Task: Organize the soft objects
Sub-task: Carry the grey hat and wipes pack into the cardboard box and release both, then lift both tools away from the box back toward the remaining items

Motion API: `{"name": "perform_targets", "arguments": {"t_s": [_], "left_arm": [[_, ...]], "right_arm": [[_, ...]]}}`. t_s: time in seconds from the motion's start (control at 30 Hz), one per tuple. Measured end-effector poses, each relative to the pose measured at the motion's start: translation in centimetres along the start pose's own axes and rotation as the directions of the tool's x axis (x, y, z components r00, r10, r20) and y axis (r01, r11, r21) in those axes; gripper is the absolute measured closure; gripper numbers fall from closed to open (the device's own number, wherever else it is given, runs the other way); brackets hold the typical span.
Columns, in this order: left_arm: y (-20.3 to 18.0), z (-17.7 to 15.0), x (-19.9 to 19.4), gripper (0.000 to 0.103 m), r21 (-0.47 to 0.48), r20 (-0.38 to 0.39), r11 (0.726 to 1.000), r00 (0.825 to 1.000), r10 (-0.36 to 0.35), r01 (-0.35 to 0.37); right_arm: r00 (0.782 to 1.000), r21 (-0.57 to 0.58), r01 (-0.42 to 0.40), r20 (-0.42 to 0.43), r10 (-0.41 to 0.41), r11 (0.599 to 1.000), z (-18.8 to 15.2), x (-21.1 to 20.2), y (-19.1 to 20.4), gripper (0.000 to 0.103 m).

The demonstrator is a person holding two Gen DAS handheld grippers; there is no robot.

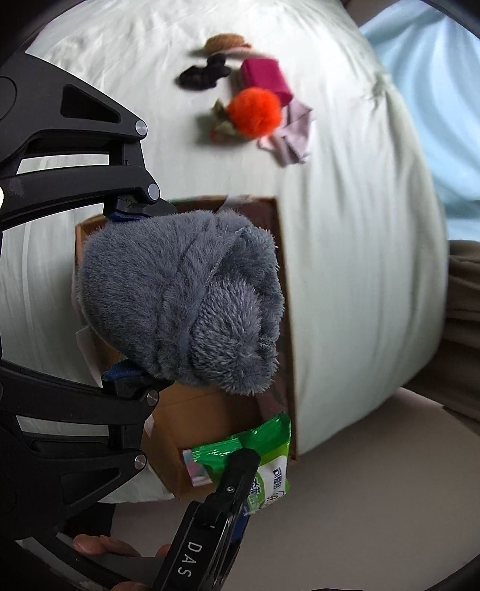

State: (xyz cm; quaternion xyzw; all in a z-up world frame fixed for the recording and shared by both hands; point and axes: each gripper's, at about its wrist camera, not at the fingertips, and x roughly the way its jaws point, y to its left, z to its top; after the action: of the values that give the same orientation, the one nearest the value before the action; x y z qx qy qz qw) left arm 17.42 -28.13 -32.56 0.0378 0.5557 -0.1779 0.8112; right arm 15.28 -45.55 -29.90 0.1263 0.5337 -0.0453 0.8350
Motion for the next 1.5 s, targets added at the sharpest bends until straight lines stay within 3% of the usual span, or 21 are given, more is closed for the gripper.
{"name": "perform_targets", "arguments": {"t_s": [0.1, 0.17, 0.23, 0.3, 0.6, 0.87, 1.23, 1.5], "left_arm": [[-0.1, -0.1, 1.5, 0.052, 0.008, -0.028, 1.0, 0.999, 0.017, -0.017], [-0.2, 0.1, 2.0, 0.045, 0.012, -0.037, 0.999, 0.999, 0.034, -0.034], [-0.2, 0.2, 2.4, 0.011, 0.019, -0.048, 0.998, 0.997, 0.057, -0.056], [-0.3, 0.3, 2.8, 0.0, 0.031, -0.065, 0.997, 0.995, 0.077, -0.075], [0.7, -0.2, 2.2, 0.001, 0.042, -0.074, 0.998, 0.995, 0.06, -0.057], [1.0, -0.4, -0.8, 0.001, 0.028, -0.023, 0.998, 0.998, 0.051, -0.05], [1.6, -0.1, -8.1, 0.0, 0.031, 0.073, 0.999, 0.997, 0.027, -0.029], [4.0, -1.1, -15.9, 0.001, 0.014, 0.168, 1.0, 0.986, 0.014, -0.016]], "right_arm": [[0.999, 0.009, -0.007, -0.032, 0.007, 1.0, -0.1, 1.9, -0.2, 0.03], [0.999, 0.011, -0.008, -0.044, 0.009, 1.0, -0.1, 2.7, -0.5, 0.028], [0.998, 0.0, 0.013, -0.061, -0.013, 1.0, 0.0, 3.7, -0.4, 0.018], [0.998, 0.008, 0.019, -0.061, -0.018, 1.0, 0.1, 4.5, -0.6, 0.0], [0.996, 0.041, -0.001, -0.092, 0.004, 0.999, -0.9, 4.8, -1.1, 0.0], [0.998, 0.016, 0.0, -0.066, 0.001, 1.0, -1.0, 2.3, -0.4, 0.0], [1.0, -0.025, 0.023, 0.01, -0.023, 0.999, -0.6, -4.3, 2.1, 0.0], [0.993, -0.071, 0.02, 0.121, -0.011, 0.997, -0.9, -11.6, 6.0, 0.0]]}}
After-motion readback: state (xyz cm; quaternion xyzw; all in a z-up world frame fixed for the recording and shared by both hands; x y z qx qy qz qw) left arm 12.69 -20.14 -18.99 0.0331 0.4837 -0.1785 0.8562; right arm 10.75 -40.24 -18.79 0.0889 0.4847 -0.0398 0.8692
